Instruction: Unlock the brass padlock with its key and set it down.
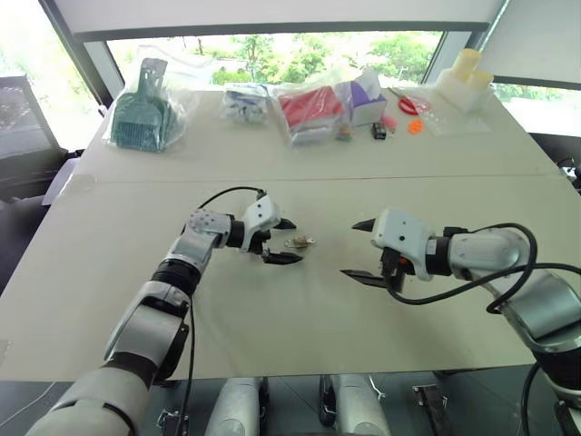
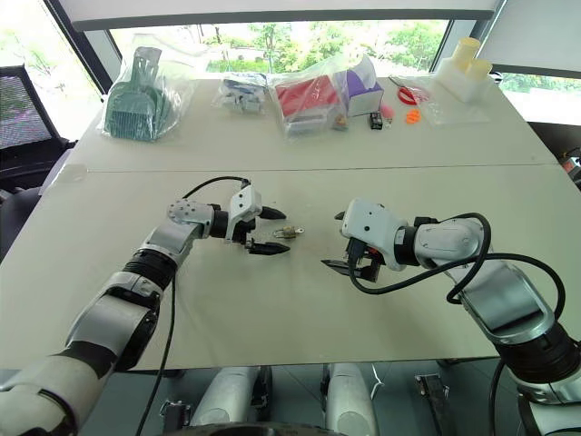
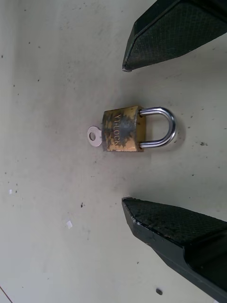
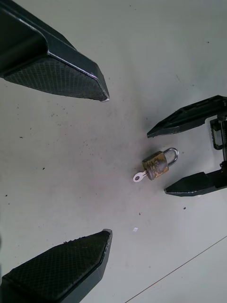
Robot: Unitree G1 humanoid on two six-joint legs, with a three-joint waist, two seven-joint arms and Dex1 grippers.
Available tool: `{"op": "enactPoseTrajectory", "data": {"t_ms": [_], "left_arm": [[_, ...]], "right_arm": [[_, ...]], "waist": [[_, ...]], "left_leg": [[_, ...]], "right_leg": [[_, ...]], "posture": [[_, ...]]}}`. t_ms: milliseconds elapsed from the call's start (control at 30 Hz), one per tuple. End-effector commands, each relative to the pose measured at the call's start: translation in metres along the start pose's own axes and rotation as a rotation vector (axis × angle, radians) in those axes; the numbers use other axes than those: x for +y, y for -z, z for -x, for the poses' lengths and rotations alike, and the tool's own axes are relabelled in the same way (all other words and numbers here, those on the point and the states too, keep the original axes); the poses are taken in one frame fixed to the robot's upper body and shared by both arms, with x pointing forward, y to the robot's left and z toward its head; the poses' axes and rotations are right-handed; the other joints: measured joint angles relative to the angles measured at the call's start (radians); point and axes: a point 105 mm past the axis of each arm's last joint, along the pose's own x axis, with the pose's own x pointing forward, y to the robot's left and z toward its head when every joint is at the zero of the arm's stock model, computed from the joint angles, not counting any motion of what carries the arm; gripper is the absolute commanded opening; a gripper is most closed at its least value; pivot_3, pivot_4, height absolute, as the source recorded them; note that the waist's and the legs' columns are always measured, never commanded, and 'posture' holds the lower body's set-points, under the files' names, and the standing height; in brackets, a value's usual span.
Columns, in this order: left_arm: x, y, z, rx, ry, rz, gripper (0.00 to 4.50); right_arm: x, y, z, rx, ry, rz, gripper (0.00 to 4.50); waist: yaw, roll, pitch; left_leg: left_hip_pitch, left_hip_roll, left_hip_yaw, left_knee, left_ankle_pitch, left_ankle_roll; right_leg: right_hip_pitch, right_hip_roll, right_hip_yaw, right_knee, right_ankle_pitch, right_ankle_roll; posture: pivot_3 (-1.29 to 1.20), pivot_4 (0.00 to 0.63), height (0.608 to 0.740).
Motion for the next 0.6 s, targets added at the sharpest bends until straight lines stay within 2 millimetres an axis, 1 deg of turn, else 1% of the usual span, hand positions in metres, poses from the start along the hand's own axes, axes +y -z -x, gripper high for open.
{"op": "enactPoseTrajectory", "data": {"t_ms": [33,100,200,333,400,533,600], "left_arm": [[0.002,-0.01,-0.004,-0.02,-0.003,-0.027,4.43],[-0.001,-0.008,-0.004,-0.019,0.006,-0.026,4.43],[-0.005,-0.004,-0.004,-0.003,0.023,-0.035,3.63],[-0.008,0.0,-0.001,0.019,0.037,-0.053,1.76],[-0.007,0.0,0.002,0.031,0.032,-0.059,0.74],[-0.003,0.0,0.009,0.051,0.019,-0.07,0.74],[0.0,-0.004,0.013,0.05,0.015,-0.082,0.74]], "right_arm": [[-0.005,-0.01,0.003,-0.027,0.031,0.047,4.5],[-0.006,-0.01,0.003,-0.027,0.032,0.05,4.5],[-0.006,-0.01,0.003,-0.026,0.034,0.054,4.5],[-0.007,-0.009,0.002,-0.025,0.035,0.058,4.5],[-0.007,-0.01,0.002,-0.026,0.035,0.061,4.5],[-0.009,-0.011,0.0,-0.033,0.039,0.079,4.5],[-0.012,-0.014,-0.004,-0.046,0.061,0.107,4.5]], "waist": [[0.0,0.0,0.0],[-0.001,0.0,0.0],[-0.002,0.0,0.0],[-0.003,0.0,0.0],[-0.002,0.0,0.0],[-0.003,0.0,0.0],[-0.004,0.0,0.0]], "left_leg": [[0.0,0.0,0.0,0.0,0.0,0.0],[0.0,0.0,0.0,0.0,0.0,0.0],[0.0,0.0,0.0,0.0,0.0,0.0],[0.0,0.0,0.0,0.0,0.0,0.0],[0.0,0.0,0.0,0.0,0.0,0.0],[0.0,0.0,0.0,0.0,0.0,0.0],[0.0,0.0,0.0,0.0,0.0,0.0]], "right_leg": [[0.0,0.0,0.0,0.0,0.0,0.0],[0.0,0.0,0.0,0.0,0.0,0.0],[0.0,0.0,0.0,0.0,0.0,0.0],[0.0,0.0,0.0,0.0,0.0,0.0],[0.0,0.0,0.0,0.0,0.0,0.0],[0.0,0.0,0.0,0.0,0.0,0.0],[0.0,0.0,0.0,0.0,0.0,0.0]], "posture": [[0.0,0.15,0.74],[0.0,0.15,0.74],[0.0,0.15,0.74],[0.0,0.15,0.74],[0.0,0.15,0.74],[0.0,0.15,0.74],[0.0,0.15,0.74]]}}
